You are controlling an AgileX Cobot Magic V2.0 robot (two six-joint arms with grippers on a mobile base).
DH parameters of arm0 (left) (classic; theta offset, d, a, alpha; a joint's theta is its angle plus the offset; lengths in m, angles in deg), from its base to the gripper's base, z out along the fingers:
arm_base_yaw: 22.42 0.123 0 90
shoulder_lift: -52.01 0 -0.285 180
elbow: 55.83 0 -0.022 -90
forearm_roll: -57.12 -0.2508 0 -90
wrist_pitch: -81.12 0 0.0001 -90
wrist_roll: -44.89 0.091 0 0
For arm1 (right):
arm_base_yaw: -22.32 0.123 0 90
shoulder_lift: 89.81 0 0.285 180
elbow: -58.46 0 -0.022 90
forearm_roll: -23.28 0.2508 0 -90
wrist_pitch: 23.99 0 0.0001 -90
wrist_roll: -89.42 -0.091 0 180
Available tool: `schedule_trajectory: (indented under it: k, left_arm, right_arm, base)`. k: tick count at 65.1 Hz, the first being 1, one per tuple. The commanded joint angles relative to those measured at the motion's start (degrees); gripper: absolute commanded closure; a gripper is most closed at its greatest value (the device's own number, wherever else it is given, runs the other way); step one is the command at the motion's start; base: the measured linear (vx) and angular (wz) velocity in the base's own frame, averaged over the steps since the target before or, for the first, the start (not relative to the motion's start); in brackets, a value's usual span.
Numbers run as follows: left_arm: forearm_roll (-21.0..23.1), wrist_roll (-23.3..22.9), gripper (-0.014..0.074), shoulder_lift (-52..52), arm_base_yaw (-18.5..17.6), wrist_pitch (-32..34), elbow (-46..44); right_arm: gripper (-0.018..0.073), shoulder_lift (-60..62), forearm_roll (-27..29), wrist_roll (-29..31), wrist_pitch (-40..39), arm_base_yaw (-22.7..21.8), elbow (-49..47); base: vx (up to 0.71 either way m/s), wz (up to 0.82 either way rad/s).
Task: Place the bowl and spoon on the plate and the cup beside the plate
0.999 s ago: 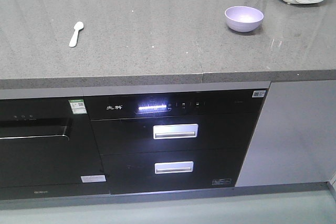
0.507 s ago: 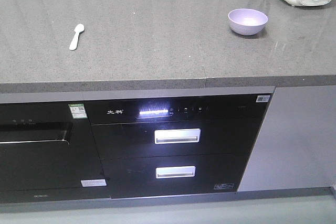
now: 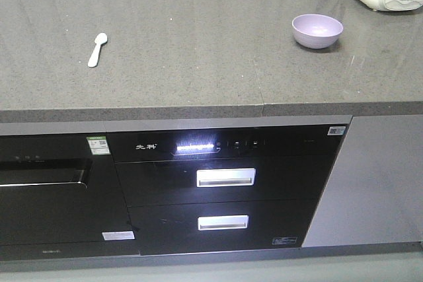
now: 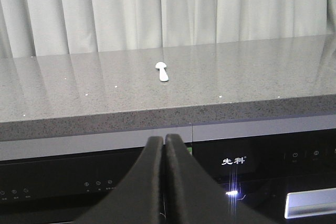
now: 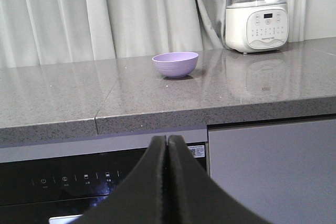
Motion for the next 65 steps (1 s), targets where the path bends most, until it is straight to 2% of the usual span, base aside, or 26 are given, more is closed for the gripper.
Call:
schedule_trajectory:
  k: [1,65]
  left_arm:
    - [0.1,-0.5,0.0602,1.0,0.1,3.9,1.8]
    - [0.1,-0.5,0.0602,1.0,0.1,3.9,1.8]
  right_arm:
    - [0.0561,0.8,-0.6,0.3,-4.2,-0.4,0.8]
    - [0.0561,0.8,-0.6,0.3,-4.2,-0.4,0.8]
  base:
    - [0.04,0.00]
    - [0.03,0.01]
